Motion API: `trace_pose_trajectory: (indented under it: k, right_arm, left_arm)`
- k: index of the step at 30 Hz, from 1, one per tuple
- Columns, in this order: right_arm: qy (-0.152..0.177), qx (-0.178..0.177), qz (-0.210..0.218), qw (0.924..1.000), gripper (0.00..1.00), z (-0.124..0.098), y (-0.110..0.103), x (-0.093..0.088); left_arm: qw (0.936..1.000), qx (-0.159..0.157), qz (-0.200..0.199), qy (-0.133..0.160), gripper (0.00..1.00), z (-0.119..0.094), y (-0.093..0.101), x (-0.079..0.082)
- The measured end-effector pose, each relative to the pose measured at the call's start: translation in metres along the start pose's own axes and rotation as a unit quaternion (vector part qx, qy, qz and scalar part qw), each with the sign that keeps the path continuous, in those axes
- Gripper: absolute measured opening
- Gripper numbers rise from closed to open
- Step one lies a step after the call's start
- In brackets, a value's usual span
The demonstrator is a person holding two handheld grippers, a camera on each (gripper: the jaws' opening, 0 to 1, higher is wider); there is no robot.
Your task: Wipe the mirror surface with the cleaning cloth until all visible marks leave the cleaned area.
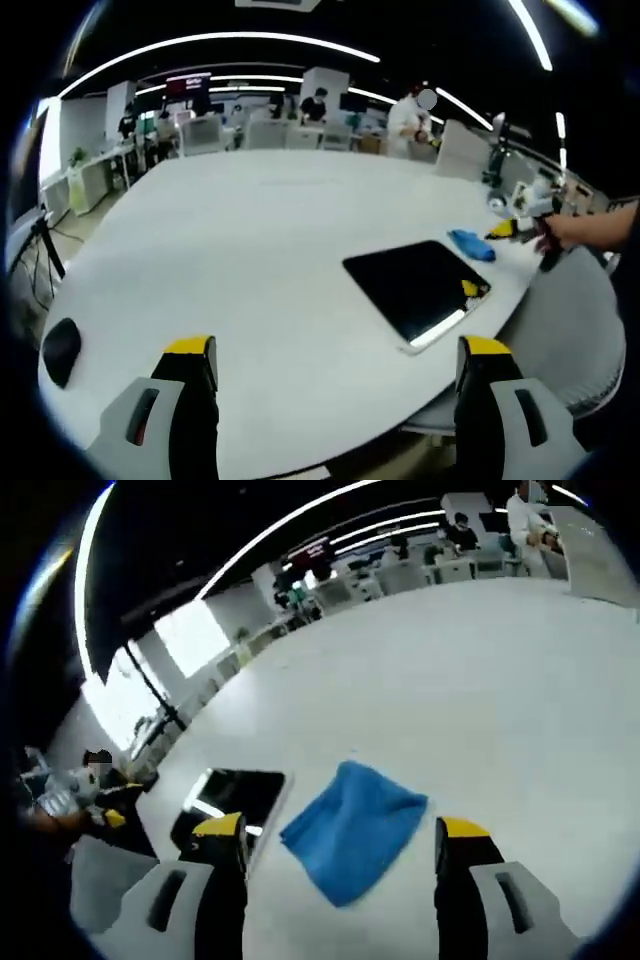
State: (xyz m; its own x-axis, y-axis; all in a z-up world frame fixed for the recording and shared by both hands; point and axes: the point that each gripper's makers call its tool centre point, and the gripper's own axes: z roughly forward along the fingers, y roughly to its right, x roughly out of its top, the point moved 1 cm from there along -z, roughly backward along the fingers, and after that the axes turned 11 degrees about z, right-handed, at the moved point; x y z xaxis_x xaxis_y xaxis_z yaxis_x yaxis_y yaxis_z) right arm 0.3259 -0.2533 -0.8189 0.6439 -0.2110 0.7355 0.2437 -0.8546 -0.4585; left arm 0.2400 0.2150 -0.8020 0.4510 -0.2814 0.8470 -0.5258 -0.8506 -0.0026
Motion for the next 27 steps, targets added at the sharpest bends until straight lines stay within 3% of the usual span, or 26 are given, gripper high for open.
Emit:
trace_pose_trajectory:
  k: [1,3,9,16,27]
  right_arm:
    - [-0.002,-0.005,-0.010,0.9999,0.80,-0.007,0.005,0.000]
    - [-0.016,0.007,0.008,0.9998,0.91,-0.020,0.011,-0.005]
    - [-0.020,0.026,-0.042,0.9986,0.97,-0.051,0.017,-0.006]
    - [-0.038,0.036,-0.081,0.9953,1.00,-0.051,0.005,-0.013]
    - [-0.018,0.057,-0.093,0.9939,1.00,-0.042,-0.014,-0.008]
  left_arm:
    - [1.0000,0.002,-0.001,0.000,1.00,-0.001,-0.001,0.000]
    - [1.0000,0.004,-0.001,0.002,1.00,-0.003,-0.003,0.002]
    - [0.9999,0.007,0.009,0.004,1.00,-0.004,-0.007,0.009]
    - [0.9999,0.007,0.016,0.000,1.00,-0.002,-0.011,0.011]
    - [0.9999,0.011,0.007,0.006,1.00,-0.006,-0.015,0.014]
